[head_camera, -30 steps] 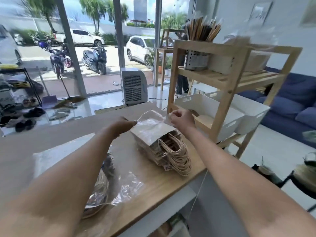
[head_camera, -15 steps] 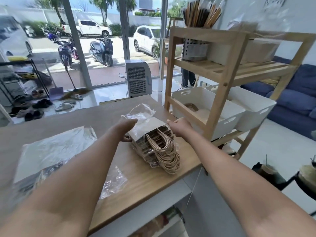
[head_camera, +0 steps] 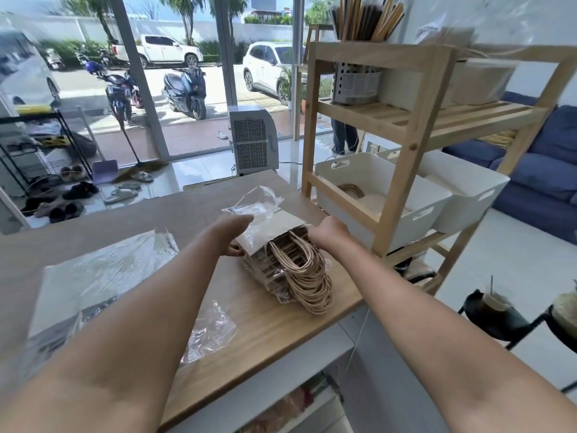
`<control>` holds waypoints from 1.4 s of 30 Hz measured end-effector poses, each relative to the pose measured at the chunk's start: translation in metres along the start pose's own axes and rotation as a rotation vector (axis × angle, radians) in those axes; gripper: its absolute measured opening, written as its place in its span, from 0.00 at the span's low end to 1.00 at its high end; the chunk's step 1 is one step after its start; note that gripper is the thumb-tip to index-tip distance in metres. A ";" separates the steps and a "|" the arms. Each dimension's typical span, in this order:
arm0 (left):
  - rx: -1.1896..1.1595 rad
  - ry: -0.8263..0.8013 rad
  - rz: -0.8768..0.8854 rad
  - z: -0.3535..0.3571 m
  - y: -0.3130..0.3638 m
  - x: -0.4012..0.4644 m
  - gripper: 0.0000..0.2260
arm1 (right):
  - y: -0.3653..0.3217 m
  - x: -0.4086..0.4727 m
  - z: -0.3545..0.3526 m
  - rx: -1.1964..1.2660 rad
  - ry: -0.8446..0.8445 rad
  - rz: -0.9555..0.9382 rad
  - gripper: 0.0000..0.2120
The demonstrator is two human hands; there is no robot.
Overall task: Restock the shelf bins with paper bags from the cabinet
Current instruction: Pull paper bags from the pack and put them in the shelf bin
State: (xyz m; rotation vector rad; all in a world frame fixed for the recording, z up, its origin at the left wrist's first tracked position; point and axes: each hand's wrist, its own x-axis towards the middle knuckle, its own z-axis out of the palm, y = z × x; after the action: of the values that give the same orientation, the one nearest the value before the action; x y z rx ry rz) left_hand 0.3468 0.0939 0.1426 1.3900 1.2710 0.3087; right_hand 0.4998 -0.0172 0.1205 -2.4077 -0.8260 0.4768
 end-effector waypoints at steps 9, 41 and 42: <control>-0.026 -0.028 -0.018 -0.006 -0.002 0.004 0.18 | -0.028 -0.006 -0.013 0.264 -0.414 0.215 0.32; -0.219 -0.083 -0.033 -0.011 -0.015 0.010 0.14 | -0.042 -0.009 -0.003 0.500 -0.631 0.319 0.22; -0.228 -0.085 -0.026 -0.011 -0.016 0.009 0.13 | -0.043 -0.010 -0.002 0.518 -0.610 0.290 0.19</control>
State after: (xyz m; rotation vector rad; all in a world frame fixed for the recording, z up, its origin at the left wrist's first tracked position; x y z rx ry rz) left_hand 0.3341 0.1029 0.1286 1.1792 1.1456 0.3613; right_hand 0.4738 0.0042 0.1498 -1.9022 -0.4903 1.3978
